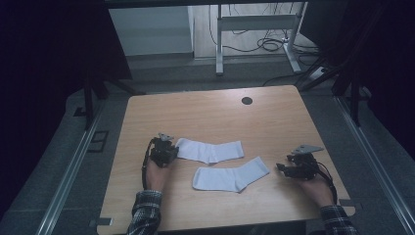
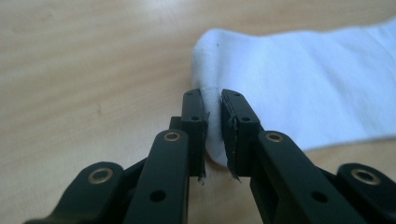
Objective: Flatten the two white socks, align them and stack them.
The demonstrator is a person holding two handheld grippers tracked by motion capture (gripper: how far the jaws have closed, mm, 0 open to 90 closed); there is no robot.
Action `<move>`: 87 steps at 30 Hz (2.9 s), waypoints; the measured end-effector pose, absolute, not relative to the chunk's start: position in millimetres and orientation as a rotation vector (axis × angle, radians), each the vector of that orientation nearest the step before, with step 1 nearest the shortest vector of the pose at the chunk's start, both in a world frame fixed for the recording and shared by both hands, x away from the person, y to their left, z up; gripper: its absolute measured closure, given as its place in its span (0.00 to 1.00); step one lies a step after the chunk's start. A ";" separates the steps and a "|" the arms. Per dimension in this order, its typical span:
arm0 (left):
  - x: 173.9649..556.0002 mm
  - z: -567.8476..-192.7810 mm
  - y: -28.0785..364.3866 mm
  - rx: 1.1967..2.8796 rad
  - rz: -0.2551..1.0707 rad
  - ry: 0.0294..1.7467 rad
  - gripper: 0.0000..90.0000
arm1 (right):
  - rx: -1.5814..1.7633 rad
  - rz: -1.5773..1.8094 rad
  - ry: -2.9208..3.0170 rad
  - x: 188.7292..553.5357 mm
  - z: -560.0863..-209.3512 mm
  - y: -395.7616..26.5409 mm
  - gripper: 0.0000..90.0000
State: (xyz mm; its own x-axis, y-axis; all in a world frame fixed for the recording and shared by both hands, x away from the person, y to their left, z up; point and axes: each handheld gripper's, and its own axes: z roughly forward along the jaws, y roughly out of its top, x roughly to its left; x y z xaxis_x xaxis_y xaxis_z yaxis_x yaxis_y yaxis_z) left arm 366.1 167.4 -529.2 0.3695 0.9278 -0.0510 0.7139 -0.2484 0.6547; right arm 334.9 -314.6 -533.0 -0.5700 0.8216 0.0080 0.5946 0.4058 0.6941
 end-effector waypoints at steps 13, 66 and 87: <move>347.2 -529.1 176.9 1.970 0.516 1.339 0.61 | 1.235 0.941 2.327 335.2 -532.8 -313.1 0.42; 351.3 -529.9 195.0 1.989 0.466 1.266 0.56 | 1.220 1.078 2.376 366.4 -494.1 -233.2 0.56; 354.5 -536.5 197.3 1.986 0.463 1.279 0.66 | 1.149 0.956 2.445 391.0 -525.4 -173.1 0.68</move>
State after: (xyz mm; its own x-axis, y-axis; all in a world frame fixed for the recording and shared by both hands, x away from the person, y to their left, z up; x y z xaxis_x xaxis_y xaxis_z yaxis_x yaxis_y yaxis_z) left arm 354.5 197.3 -536.5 0.4436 0.8926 -0.0799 0.6348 -0.2500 0.7311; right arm 391.0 -173.1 -525.4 -0.6467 0.7622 0.0303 0.5804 0.4659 0.6679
